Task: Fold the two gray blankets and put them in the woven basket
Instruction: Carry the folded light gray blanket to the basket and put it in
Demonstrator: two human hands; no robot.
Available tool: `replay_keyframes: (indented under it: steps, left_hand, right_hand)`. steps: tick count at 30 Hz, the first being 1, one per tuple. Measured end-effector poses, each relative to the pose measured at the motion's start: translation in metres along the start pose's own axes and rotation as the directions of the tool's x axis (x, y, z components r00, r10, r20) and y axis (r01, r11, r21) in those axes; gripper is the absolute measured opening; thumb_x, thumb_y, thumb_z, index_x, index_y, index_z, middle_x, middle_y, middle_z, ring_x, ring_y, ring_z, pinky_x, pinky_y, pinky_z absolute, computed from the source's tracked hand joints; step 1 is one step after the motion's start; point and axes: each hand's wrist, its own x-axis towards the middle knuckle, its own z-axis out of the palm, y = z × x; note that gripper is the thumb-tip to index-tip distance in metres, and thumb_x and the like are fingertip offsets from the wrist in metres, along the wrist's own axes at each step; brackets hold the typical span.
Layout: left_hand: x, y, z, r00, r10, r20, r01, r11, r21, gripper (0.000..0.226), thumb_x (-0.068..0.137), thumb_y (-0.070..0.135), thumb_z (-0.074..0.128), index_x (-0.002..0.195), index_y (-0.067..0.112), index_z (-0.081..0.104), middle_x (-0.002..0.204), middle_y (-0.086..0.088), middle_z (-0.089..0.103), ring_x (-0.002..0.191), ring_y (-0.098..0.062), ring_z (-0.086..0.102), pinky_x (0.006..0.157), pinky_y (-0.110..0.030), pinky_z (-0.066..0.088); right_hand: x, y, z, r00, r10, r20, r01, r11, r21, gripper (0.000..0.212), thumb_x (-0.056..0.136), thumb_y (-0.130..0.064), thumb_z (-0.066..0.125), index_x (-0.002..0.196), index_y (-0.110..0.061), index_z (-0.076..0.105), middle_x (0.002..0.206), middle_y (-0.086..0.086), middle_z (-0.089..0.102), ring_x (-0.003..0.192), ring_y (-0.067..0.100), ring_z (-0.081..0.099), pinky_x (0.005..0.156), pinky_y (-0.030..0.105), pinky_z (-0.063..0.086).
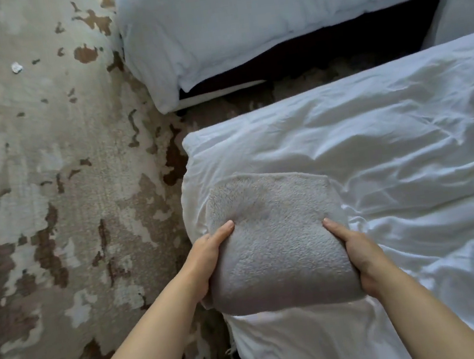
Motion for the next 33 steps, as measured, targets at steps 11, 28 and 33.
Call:
replay_keyframes:
  steps: [11, 28, 33]
  left_hand:
    - [-0.104, 0.132, -0.176, 0.94, 0.18, -0.291, -0.271, 0.911, -0.312, 0.056, 0.074, 0.037, 0.074, 0.115, 0.0, 0.063, 0.098, -0.021, 0.072, 0.086, -0.034, 0.07, 0.073, -0.039, 0.057]
    - [-0.049, 0.379, -0.477, 0.859, 0.411, -0.303, -0.507, 0.76, -0.407, 0.065, 0.057, 0.049, 0.076, 0.109, 0.011, 0.07, 0.097, -0.019, 0.073, 0.084, -0.035, 0.071, 0.069, -0.039, 0.056]
    - [0.013, 0.471, -0.501, 0.865, 0.425, -0.266, -0.501, 0.754, -0.425, 0.062, 0.059, 0.047, 0.075, 0.109, 0.011, 0.07, 0.099, -0.019, 0.072, 0.088, -0.037, 0.07, 0.077, -0.045, 0.056]
  right_hand:
    - [-0.077, -0.138, 0.22, 0.937, -0.172, 0.305, 0.233, 0.957, -0.174, 0.029, 0.084, -0.032, 0.064, 0.101, -0.009, 0.073, 0.096, 0.015, 0.074, 0.089, 0.036, 0.071, 0.09, 0.052, 0.053]
    - [-0.06, -0.284, 0.608, 0.846, -0.352, 0.399, 0.427, 0.897, -0.115, 0.031, 0.08, -0.037, 0.067, 0.098, -0.012, 0.074, 0.1, 0.015, 0.074, 0.09, 0.036, 0.071, 0.09, 0.058, 0.051]
    - [-0.01, -0.357, 0.664, 0.834, -0.41, 0.37, 0.465, 0.882, -0.071, 0.031, 0.076, -0.038, 0.068, 0.093, -0.013, 0.076, 0.097, 0.016, 0.074, 0.086, 0.037, 0.072, 0.083, 0.053, 0.056]
